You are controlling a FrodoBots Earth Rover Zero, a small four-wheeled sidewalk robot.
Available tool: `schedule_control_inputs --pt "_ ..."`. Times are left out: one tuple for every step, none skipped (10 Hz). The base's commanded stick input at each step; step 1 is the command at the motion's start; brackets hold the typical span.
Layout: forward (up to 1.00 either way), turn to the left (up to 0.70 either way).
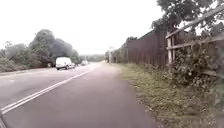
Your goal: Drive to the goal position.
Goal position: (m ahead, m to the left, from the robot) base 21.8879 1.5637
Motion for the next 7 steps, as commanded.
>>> schedule_control_inputs --pt "1.00 0.00" --pt "1.00 0.00" --pt "1.00 0.00" --pt "1.00 0.00" --pt "1.00 0.00" --pt "1.00 0.00" --pt "1.00 0.00"
